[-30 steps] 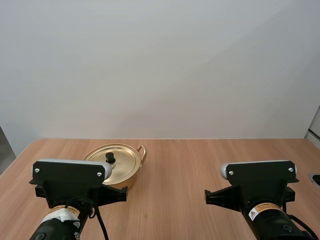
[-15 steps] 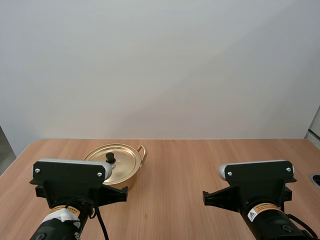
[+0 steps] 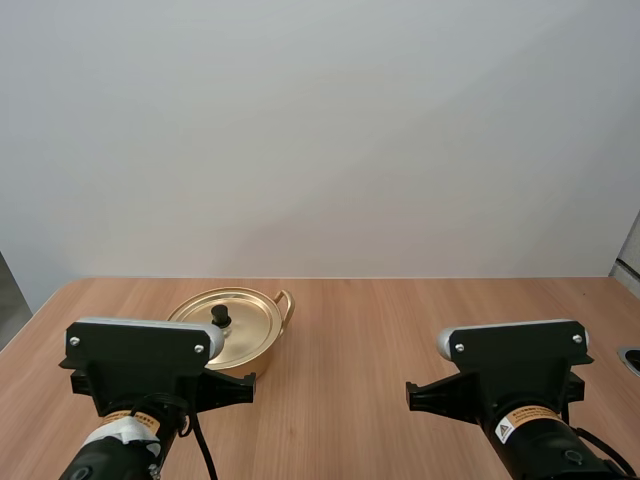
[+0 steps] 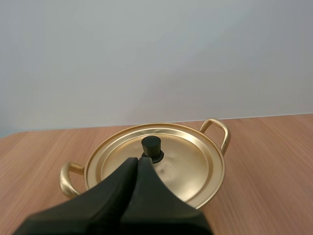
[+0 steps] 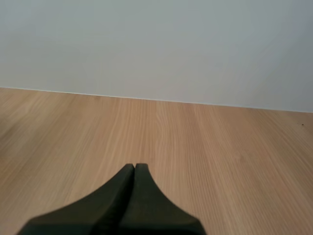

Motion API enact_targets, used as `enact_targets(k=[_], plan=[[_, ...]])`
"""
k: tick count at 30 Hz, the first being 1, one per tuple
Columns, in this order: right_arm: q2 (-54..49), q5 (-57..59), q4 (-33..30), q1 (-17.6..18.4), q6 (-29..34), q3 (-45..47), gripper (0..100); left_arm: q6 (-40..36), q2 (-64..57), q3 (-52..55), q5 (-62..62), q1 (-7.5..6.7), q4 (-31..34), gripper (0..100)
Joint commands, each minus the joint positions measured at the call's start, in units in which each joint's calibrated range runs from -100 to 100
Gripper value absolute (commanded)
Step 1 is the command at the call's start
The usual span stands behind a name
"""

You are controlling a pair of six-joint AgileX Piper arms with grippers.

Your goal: Open the pot, put the car inside, and close it

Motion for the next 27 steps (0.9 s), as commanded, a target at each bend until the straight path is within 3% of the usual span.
enact_targets(k=[1, 27], plan=[[0.0, 0.11, -0.95, 0.06, 0.0, 0.0, 0, -0.07, 0.0, 0.0, -0.05, 0.04, 0.06, 0], [0.0, 0.11, -2.47, 0.06, 0.0, 0.0, 0, -0.07, 0.0, 0.0, -0.05, 0.04, 0.06, 0]])
